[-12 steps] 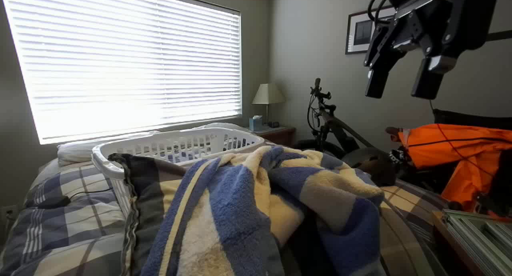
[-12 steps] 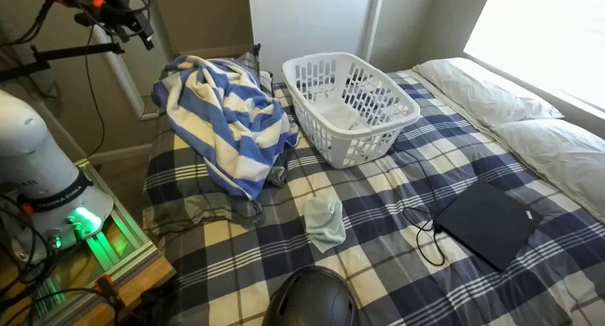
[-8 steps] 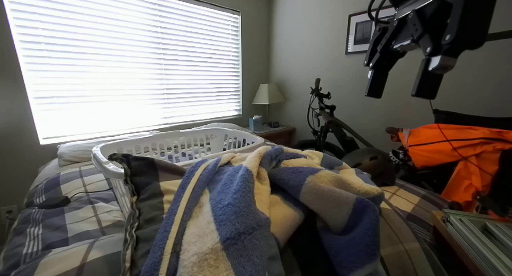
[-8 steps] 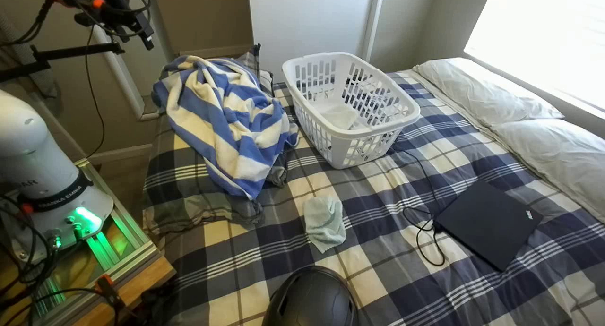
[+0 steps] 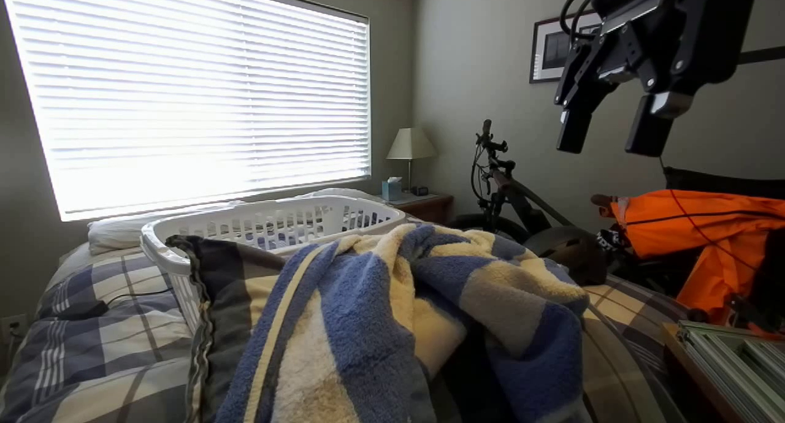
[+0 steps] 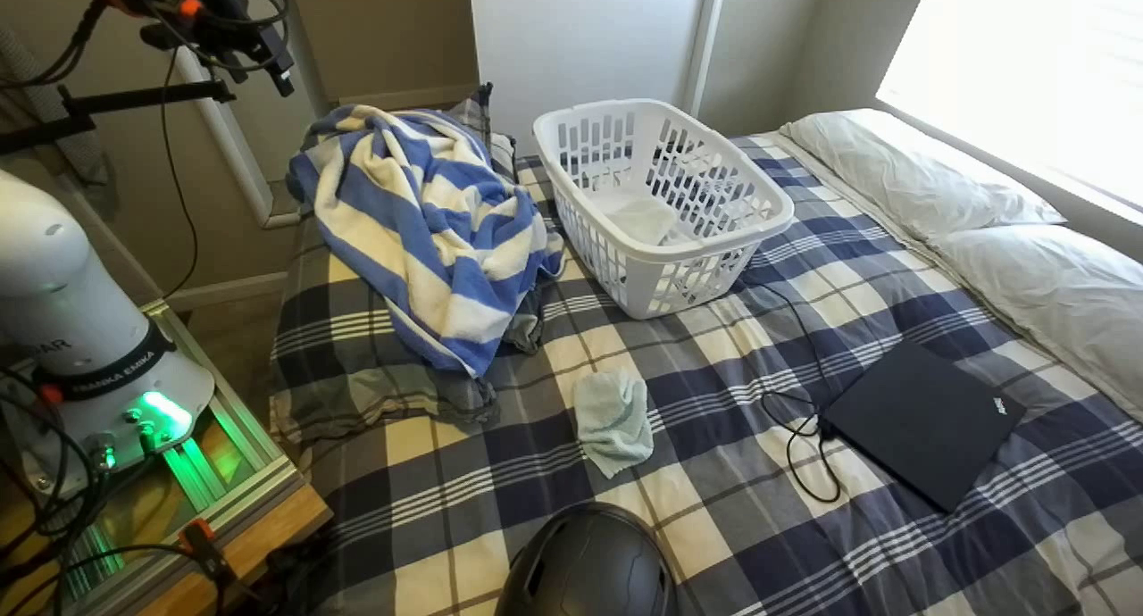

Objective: Put the white and blue towel in the basket.

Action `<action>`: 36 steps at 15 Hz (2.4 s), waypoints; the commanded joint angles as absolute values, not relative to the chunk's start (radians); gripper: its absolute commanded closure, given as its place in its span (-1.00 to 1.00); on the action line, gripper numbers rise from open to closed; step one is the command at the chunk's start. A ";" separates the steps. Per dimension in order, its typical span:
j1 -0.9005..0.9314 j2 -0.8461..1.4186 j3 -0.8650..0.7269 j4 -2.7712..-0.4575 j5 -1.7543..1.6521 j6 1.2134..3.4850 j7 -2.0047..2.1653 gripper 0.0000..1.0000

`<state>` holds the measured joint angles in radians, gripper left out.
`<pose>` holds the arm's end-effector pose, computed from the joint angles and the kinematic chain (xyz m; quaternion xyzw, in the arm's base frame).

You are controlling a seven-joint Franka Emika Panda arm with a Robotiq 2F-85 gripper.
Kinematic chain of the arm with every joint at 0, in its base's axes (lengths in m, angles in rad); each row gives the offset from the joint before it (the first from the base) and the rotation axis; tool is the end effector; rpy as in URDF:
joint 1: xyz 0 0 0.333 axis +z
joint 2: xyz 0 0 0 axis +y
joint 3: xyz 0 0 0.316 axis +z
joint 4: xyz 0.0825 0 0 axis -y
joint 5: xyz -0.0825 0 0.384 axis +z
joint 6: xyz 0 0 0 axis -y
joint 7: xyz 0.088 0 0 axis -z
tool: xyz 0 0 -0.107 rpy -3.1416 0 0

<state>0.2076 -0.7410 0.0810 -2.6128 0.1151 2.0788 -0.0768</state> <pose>0.3310 0.1062 0.4993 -0.9829 -0.1507 -0.1000 0.0354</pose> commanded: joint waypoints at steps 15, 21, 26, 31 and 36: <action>0.185 -0.366 -0.058 -2.619 -0.006 2.563 -0.516 -1.00; 0.190 -0.269 -0.061 -2.621 0.017 2.640 -0.527 -0.69; 0.184 -0.241 -0.054 -2.618 0.027 2.645 -0.519 0.12; 0.176 -0.280 -0.043 -2.601 0.028 2.602 -0.471 0.80; 0.164 -0.323 -0.046 -2.576 0.018 2.587 -0.443 0.94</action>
